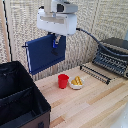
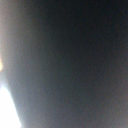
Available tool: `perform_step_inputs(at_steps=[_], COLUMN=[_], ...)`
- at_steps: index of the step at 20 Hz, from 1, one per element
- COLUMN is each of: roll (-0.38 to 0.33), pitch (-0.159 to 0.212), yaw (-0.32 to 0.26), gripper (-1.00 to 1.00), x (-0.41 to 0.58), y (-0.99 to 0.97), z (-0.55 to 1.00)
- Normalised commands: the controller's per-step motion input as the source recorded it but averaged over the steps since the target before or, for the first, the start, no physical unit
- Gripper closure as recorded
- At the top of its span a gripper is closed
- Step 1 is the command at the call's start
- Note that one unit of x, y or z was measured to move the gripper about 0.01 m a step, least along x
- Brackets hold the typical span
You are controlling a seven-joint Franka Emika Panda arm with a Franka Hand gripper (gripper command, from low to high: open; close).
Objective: Please shift your gripper toward the book. Carefully hold the book with your gripper. Gently transport the book using your gripper to the caddy's front section. Safely let the book go into the caddy's front area.
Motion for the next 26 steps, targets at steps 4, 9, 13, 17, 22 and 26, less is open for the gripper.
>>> perform_step_inputs(at_steps=[4,9,13,17,22,26], roll=[0.012,0.000,0.000,0.000,0.000,0.000], pitch=[0.042,0.048,0.044,0.043,0.046,0.054], yaw=[-0.132,-0.103,-0.086,-0.089,-0.078,-0.064], gripper=[1.00,1.00,1.00,1.00,1.00,1.00], x=[-0.110,-0.126,-0.126,-0.097,-0.112,-0.092], y=[0.59,0.71,0.75,0.76,0.77,0.77], z=[0.07,0.00,0.00,0.00,0.00,0.07])
